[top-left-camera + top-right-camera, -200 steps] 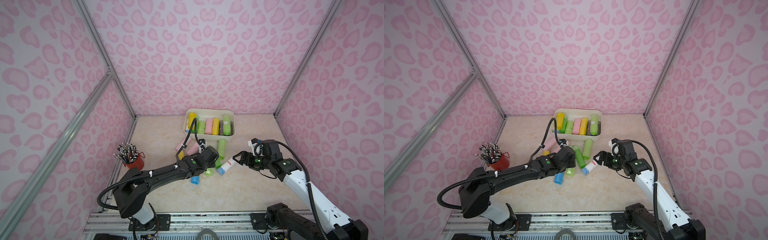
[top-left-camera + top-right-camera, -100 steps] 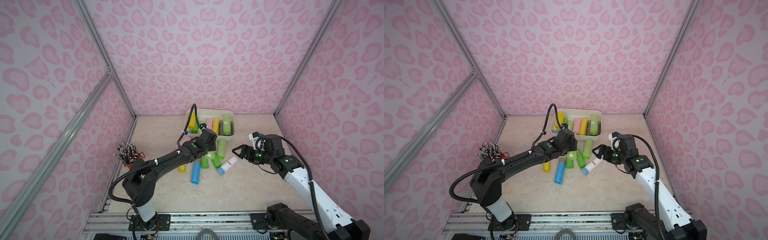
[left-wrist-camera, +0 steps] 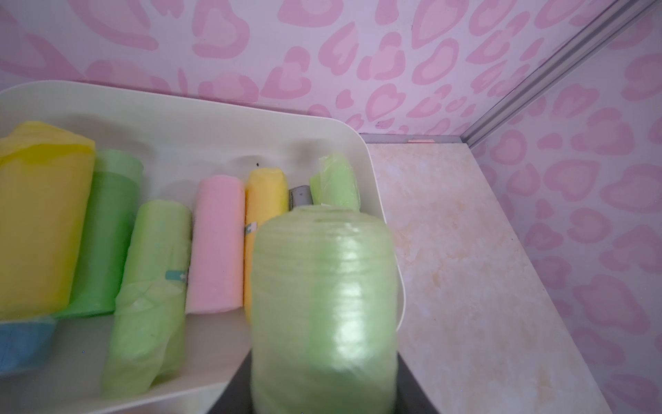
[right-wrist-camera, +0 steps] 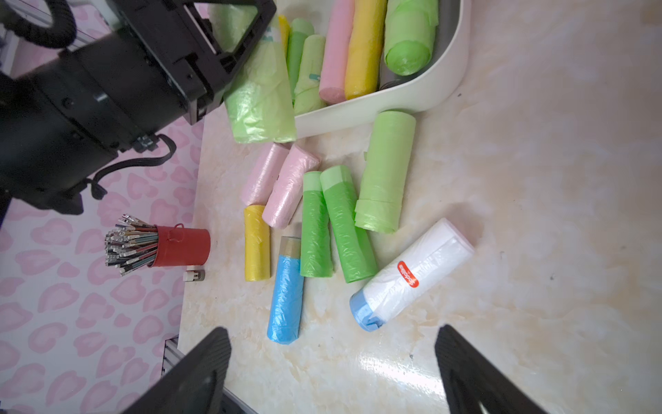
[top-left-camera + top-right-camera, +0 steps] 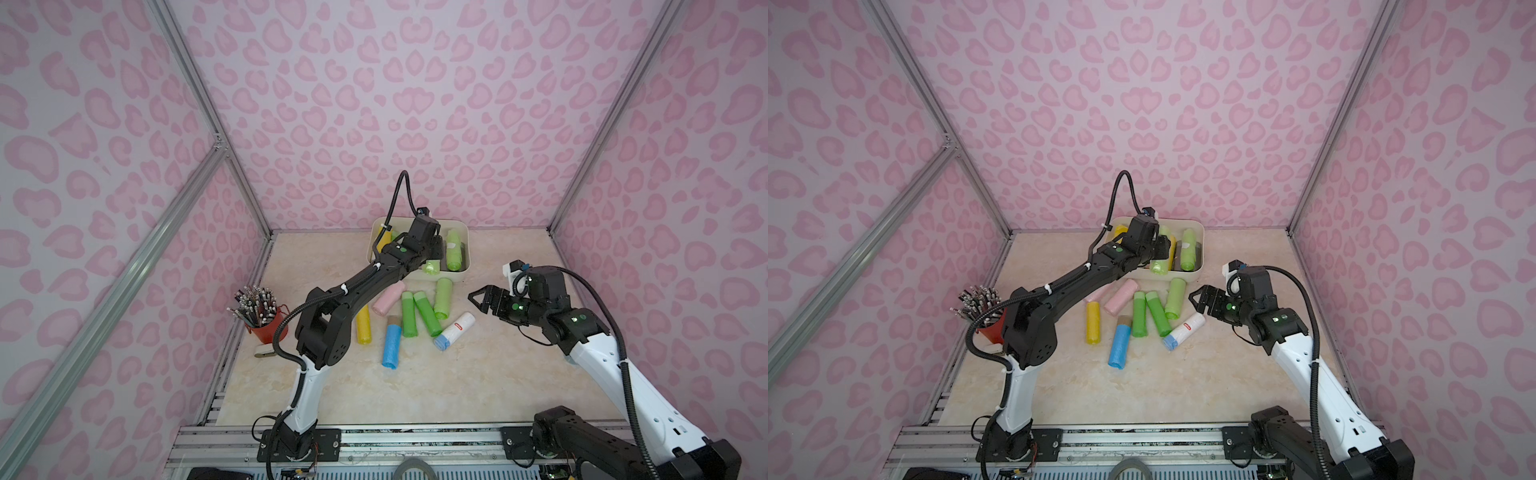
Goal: Put the roll of trash bags into the storage box
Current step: Place the roll of trash bags in the storage box.
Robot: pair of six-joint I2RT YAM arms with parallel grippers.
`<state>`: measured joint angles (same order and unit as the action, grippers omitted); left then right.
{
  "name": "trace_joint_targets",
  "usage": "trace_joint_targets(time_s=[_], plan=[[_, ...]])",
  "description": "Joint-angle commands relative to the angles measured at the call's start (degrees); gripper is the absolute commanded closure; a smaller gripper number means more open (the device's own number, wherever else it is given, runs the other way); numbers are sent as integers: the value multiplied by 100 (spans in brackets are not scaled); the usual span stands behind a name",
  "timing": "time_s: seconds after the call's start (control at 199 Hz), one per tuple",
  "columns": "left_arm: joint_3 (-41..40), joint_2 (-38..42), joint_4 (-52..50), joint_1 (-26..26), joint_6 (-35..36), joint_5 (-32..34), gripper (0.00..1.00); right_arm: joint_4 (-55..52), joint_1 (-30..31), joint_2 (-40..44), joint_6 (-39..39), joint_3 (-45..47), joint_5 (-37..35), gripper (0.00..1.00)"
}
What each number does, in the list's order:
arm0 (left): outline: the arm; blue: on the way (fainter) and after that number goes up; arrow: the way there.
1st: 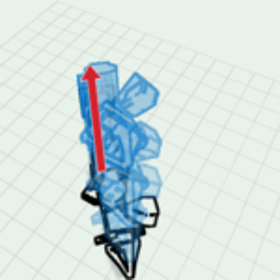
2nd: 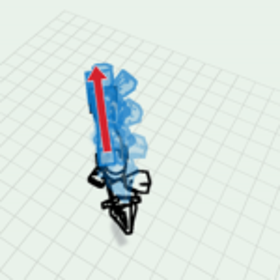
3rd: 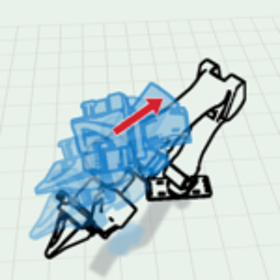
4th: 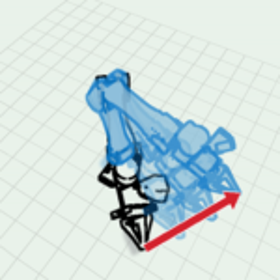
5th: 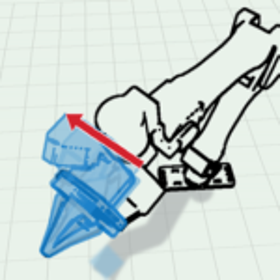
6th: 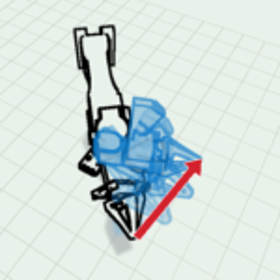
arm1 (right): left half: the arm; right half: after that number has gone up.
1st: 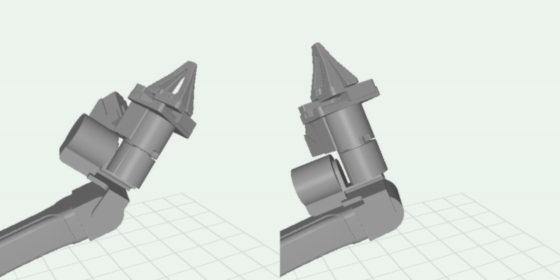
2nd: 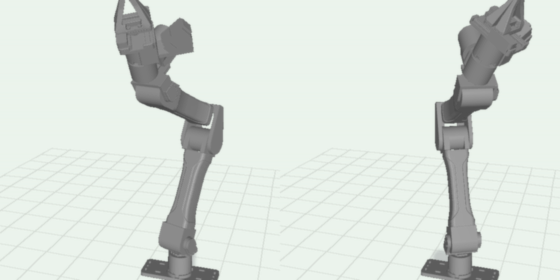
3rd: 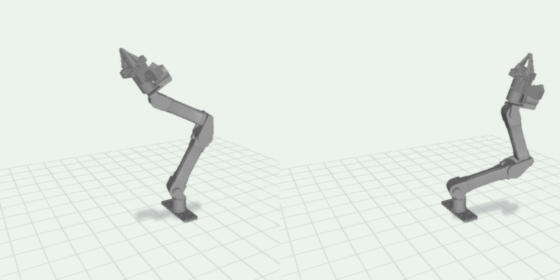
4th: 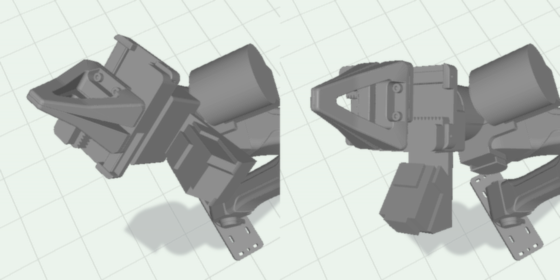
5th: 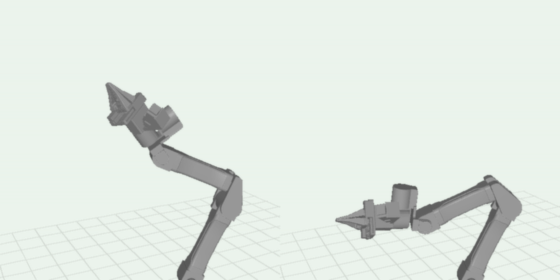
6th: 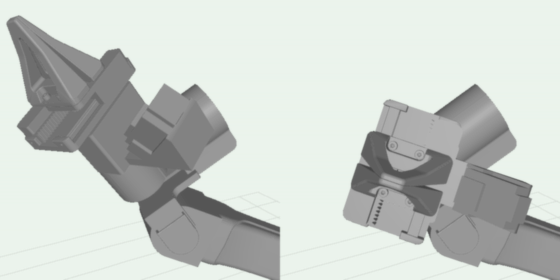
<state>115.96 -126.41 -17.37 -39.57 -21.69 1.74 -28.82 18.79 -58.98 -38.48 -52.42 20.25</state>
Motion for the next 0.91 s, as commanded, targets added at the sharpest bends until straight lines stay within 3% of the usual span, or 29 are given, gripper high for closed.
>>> trace_joint_targets(time_s=[0.0,0.116,0.222,0.675,0.831,0.901], plan=[[935,-628,-365,20,372,-251,68,-57,2,18,19,83,-391,9],[2226,-1455,-966,45,495,-174,68,-60,2,44,-75,143,-438,9],[2860,-1901,-1137,105,486,-359,68,-87,2,79,-98,180,-507,9],[3029,-2481,-510,371,262,-1390,67,-296,2,237,-125,274,-661,9],[3129,-2616,-529,367,299,-1415,51,-326,2,267,-155,312,-648,9],[3152,-2627,-534,371,323,-1406,38,-325,2,239,-151,312,-611,9]])
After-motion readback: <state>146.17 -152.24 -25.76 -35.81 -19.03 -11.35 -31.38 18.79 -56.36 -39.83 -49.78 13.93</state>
